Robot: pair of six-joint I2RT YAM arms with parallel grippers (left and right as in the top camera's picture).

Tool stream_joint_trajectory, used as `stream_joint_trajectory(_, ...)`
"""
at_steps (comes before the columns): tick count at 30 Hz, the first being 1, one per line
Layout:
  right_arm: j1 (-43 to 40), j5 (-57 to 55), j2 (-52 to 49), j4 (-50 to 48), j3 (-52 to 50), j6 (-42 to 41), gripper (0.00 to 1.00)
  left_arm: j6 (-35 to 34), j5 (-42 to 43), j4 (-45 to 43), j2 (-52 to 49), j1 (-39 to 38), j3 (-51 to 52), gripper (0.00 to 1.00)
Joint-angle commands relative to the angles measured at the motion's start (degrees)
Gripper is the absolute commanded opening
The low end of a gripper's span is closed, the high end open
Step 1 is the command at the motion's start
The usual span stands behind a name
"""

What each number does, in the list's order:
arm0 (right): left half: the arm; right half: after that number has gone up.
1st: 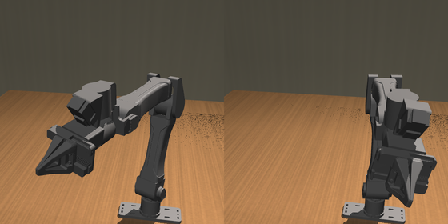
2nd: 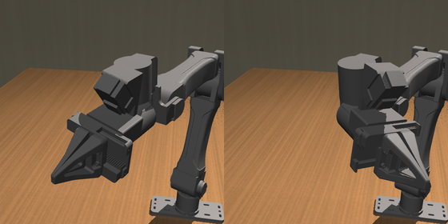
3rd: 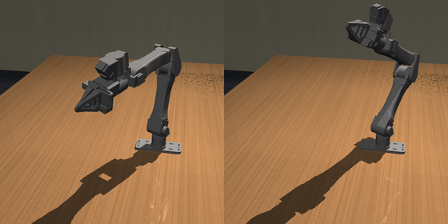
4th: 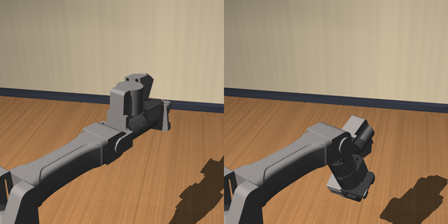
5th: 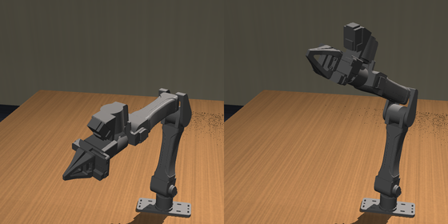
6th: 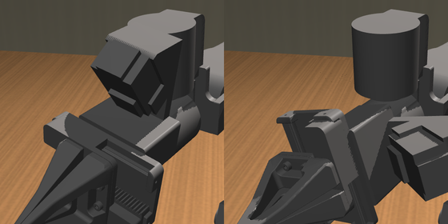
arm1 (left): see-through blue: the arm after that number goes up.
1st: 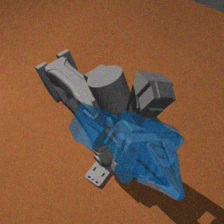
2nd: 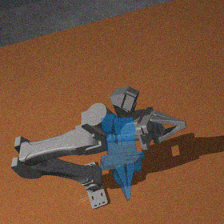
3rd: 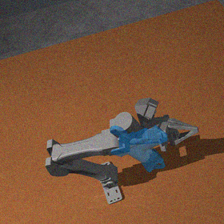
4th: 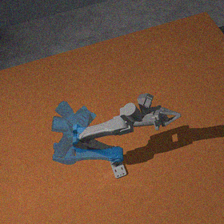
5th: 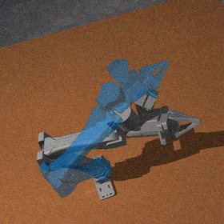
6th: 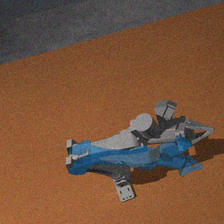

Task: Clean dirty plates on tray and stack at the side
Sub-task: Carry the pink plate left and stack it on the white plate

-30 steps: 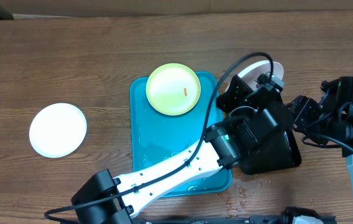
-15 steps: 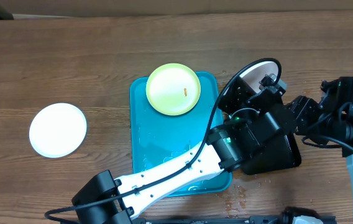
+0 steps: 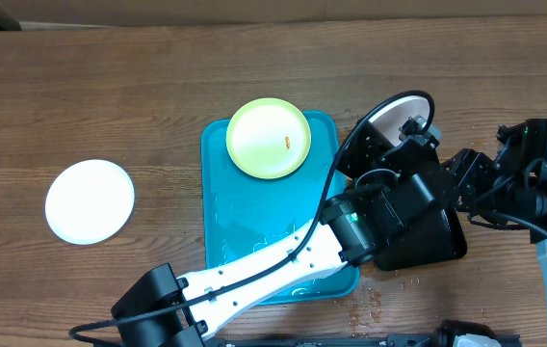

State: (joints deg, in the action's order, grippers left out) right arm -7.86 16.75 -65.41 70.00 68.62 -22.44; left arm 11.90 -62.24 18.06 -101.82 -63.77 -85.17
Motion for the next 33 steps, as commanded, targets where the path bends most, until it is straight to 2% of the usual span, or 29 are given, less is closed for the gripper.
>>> stream_joint_trajectory(1,-0.3,0.5,0.8,0.2,0.9,0.2,0.65,-5.6,-2.1,1.5,0.6,-0.1,-1.6,0.04)
stream_joint_trajectory(3,-0.3,0.5,0.8,0.2,0.9,0.2,0.65,-9.2,-3.2,3.5,1.2,0.2,-1.6,0.04)
stream_joint_trajectory(6,-0.3,0.5,0.8,0.8,0.9,0.2,0.65,-23.7,0.1,14.7,5.5,1.5,-1.6,0.04)
stream_joint_trajectory(7,-0.3,0.5,0.8,1.1,0.9,0.7,0.65,-33.7,5.4,23.0,9.2,3.3,-1.6,0.04)
stream_joint_trajectory(8,-0.3,0.5,0.8,1.1,0.9,1.4,0.65,-40.4,9.5,28.5,11.7,5.2,-1.6,0.04)
stream_joint_trajectory(10,-0.3,0.5,0.8,1.1,0.9,1.5,0.65,-48.3,15.2,35.6,15.1,9.1,-1.6,0.04)
stream_joint_trajectory(11,-0.3,0.5,0.8,1.0,0.9,1.5,0.65,-55.0,21.5,42.7,18.5,14.8,-1.6,0.04)
stream_joint_trajectory(13,-0.3,0.5,0.8,0.7,0.9,1.5,0.65,-58.3,28.0,48.8,21.5,22.3,-1.6,0.04)
stream_joint_trajectory(16,-0.3,0.5,0.8,0.6,0.9,1.5,0.65,-58.6,34.6,54.8,24.2,33.5,-1.6,0.04)
stream_joint_trajectory(19,-0.3,0.5,0.8,0.6,0.9,1.5,0.65,-58.2,37.5,59.6,25.1,46.0,-1.6,0.04)
stream_joint_trajectory(22,-0.3,0.5,0.8,0.6,0.9,1.5,0.65,-53.5,39.8,61.7,25.0,59.4,-1.2,0.04)
stream_joint_trajectory(25,-0.3,0.5,0.8,0.6,0.9,1.5,0.65,-49.5,42.5,60.9,25.0,71.8,0.0,0.04)
stream_joint_trajectory(29,-0.3,0.5,0.8,0.6,0.9,1.5,0.65,-43.9,51.1,55.7,25.0,89.1,5.0,0.04)
stream_joint_trajectory(33,-0.3,0.5,0.8,0.3,0.9,1.5,0.65,-42.9,56.6,48.3,25.0,101.3,13.7,0.04)
